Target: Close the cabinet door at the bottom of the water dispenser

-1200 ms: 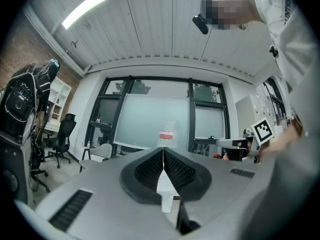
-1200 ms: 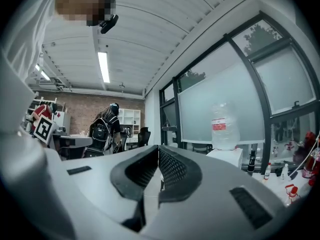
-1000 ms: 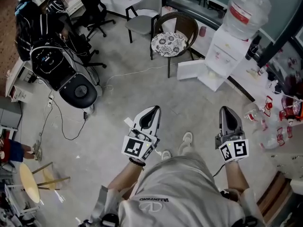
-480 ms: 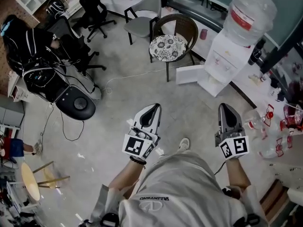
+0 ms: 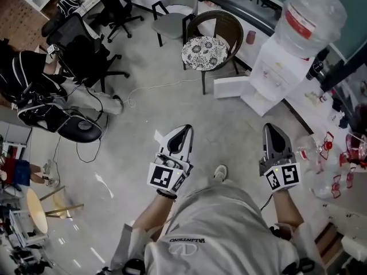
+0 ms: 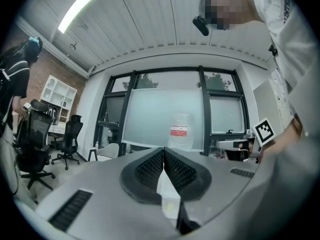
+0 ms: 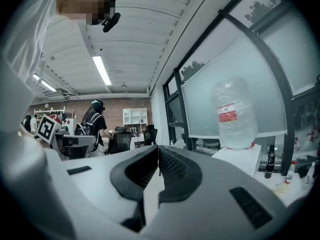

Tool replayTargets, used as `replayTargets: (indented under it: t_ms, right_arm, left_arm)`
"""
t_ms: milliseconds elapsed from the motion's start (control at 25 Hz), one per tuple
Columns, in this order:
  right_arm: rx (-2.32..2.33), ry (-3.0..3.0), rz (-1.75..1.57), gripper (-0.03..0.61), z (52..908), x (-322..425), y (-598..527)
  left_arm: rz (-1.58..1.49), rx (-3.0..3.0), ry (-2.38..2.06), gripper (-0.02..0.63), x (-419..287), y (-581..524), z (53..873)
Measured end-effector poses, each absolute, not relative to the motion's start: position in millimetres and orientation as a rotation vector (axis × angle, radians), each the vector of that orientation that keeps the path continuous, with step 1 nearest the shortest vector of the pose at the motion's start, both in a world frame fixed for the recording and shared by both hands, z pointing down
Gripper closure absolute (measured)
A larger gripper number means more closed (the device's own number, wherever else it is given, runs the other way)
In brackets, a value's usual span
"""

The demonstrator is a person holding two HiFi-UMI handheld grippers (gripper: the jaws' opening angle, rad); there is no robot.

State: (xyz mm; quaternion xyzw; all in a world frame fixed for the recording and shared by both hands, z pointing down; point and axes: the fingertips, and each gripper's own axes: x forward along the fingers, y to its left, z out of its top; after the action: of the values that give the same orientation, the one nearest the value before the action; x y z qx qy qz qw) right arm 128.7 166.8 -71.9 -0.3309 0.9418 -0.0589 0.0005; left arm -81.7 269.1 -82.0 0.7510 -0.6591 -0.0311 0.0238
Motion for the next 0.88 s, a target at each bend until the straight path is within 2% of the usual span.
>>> replayTargets:
  t_ms: [400,880]
  right_arm:
    - [-1.056,2.993,-0.187,0.563,-56.0,98.8,134.7]
    - [-1.183,2.963,-0.134,0.563,-41.9,17.8,73.9]
  left_arm:
    - [-0.076,2.288,-2.009,0.604,-113.1,234.4,-60.2]
    - [-0.101,2.445,-1.837,0.604,-177.3,136.0,-55.9]
